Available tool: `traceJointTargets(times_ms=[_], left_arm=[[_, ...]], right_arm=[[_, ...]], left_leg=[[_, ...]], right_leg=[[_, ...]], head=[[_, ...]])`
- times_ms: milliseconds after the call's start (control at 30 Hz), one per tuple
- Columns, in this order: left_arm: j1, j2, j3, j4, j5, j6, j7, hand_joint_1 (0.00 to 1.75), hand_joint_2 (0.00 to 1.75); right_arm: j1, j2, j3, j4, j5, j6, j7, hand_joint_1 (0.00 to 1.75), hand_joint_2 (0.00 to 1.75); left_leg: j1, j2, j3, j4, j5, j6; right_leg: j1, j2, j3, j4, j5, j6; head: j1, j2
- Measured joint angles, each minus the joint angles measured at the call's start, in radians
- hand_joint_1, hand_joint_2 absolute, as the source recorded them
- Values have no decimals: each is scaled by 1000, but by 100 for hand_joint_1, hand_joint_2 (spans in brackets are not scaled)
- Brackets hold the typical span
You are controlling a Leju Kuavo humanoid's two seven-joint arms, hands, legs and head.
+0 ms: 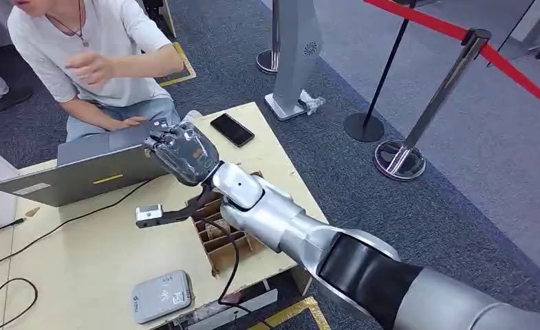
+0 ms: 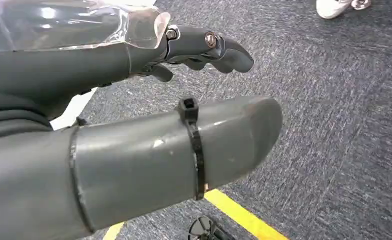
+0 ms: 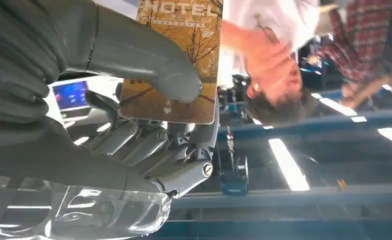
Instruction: Pass the card to the sensor for recognition and then transmit it.
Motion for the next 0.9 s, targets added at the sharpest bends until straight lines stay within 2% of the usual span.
traceJointTargets(times_ms=[100,200,300,400,567,800,900], left_arm=[[-1,-3,2,0,12,8,0,0,0],[-1,-7,3,0,14,10,4,0,0],[-1,-7,5,0,14,9,10,0,0],[-1,-7,6,0,12,8,10,0,0],[-1,-8,6,0,3,3,5,0,0],[-3,-9,6,0,-9,2,3,0,0],[-4,-11,6,0,-10,3,3,0,0]], right_arm=[[5,0,0,-67,-86,25,-40,175,175],[21,0,0,-172,-230,135,-90,175,175],[47,-1,0,-284,-433,329,-136,175,175],[72,-3,4,-370,-659,552,-169,175,175],[84,-12,26,-404,-886,808,-166,175,175],[86,-26,80,-339,-1005,951,-149,175,175],[86,-26,103,-300,-1018,954,-149,175,175]], left_leg=[[0,0,0,0,0,0],[0,0,0,0,0,0],[0,0,0,0,0,0],[0,0,0,0,0,0],[0,0,0,0,0,0],[0,0,0,0,0,0],[0,0,0,0,0,0]], right_leg=[[0,0,0,0,0,0],[0,0,0,0,0,0],[0,0,-1,0,0,0],[0,0,-1,0,0,0],[0,0,0,0,0,0],[0,0,0,0,0,0],[0,0,0,0,0,0]], head=[[0,0],[0,0],[0,0],[0,0],[0,0],[0,0],[0,0]])
